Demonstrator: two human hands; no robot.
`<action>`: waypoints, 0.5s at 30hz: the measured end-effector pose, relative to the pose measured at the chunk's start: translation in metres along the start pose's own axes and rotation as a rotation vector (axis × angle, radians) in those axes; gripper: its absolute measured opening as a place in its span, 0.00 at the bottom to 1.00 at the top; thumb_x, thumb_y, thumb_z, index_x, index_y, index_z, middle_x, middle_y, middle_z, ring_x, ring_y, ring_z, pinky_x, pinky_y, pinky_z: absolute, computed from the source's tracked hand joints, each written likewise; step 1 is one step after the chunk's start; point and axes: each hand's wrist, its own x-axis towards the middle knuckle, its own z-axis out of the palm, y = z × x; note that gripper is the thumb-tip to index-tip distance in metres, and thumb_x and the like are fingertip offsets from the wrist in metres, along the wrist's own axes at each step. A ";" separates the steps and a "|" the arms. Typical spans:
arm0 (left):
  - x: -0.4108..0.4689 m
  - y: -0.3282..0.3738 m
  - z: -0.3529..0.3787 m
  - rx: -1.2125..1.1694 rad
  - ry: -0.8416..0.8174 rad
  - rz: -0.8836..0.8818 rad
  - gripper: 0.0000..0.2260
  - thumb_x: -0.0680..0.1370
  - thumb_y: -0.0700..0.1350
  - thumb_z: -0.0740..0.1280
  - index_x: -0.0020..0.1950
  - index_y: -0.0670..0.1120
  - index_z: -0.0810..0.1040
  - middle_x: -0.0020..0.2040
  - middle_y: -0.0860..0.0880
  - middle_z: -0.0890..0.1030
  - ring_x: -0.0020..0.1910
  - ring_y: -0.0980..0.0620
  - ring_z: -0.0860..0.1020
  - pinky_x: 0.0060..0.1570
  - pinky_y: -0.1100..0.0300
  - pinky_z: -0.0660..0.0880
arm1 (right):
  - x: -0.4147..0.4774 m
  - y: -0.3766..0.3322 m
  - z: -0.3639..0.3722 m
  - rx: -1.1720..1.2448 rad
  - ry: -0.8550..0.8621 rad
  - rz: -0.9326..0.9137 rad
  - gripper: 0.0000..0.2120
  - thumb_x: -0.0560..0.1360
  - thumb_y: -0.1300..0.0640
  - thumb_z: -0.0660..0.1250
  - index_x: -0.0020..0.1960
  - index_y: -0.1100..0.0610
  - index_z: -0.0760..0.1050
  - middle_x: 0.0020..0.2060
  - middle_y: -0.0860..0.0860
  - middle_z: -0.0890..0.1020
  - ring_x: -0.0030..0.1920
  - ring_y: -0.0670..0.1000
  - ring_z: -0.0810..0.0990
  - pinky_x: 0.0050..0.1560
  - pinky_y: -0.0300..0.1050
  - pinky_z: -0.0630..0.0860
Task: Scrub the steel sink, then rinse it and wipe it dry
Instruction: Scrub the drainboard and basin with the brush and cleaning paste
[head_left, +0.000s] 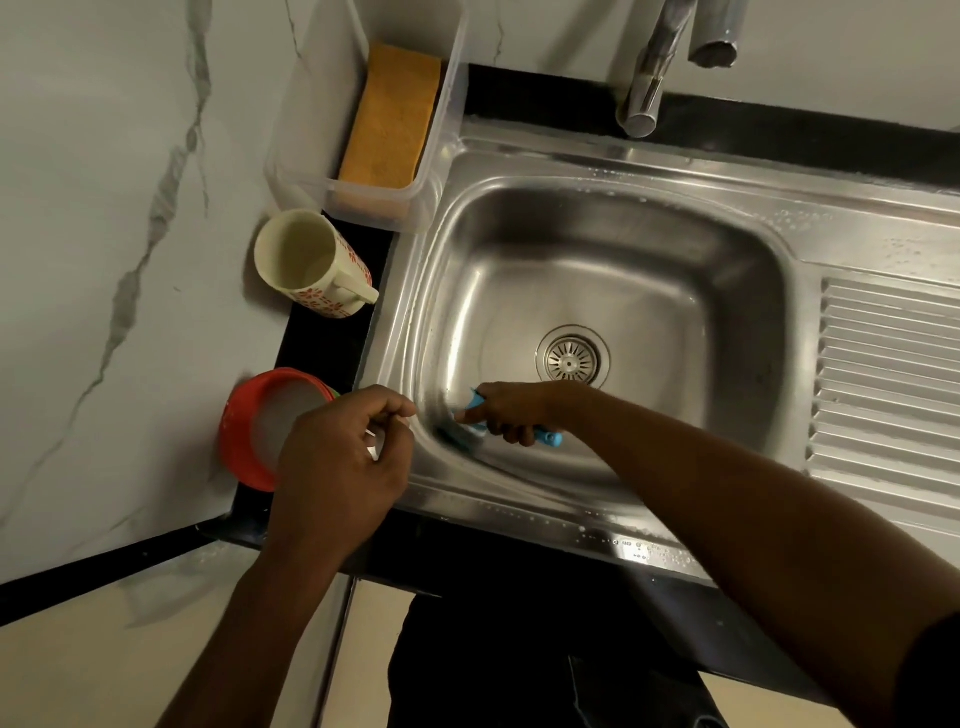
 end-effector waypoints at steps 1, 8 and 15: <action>0.000 0.000 0.000 0.005 0.002 -0.004 0.08 0.79 0.36 0.72 0.53 0.48 0.86 0.43 0.61 0.84 0.44 0.58 0.83 0.43 0.64 0.80 | 0.006 0.005 0.001 -0.008 0.028 0.017 0.15 0.82 0.46 0.67 0.56 0.57 0.69 0.33 0.51 0.68 0.28 0.47 0.62 0.26 0.41 0.59; 0.000 -0.001 -0.006 -0.008 0.007 -0.032 0.08 0.80 0.37 0.72 0.54 0.49 0.86 0.45 0.63 0.83 0.46 0.59 0.83 0.46 0.58 0.82 | -0.026 -0.004 -0.017 -0.033 -0.145 0.071 0.15 0.81 0.46 0.69 0.55 0.55 0.69 0.32 0.49 0.65 0.28 0.46 0.58 0.24 0.38 0.56; -0.006 -0.005 -0.003 0.009 0.003 -0.036 0.07 0.80 0.38 0.72 0.54 0.49 0.86 0.45 0.61 0.84 0.46 0.59 0.83 0.45 0.60 0.82 | -0.020 0.014 -0.017 -0.050 -0.080 0.149 0.14 0.81 0.46 0.69 0.52 0.57 0.72 0.30 0.48 0.66 0.27 0.46 0.59 0.23 0.37 0.57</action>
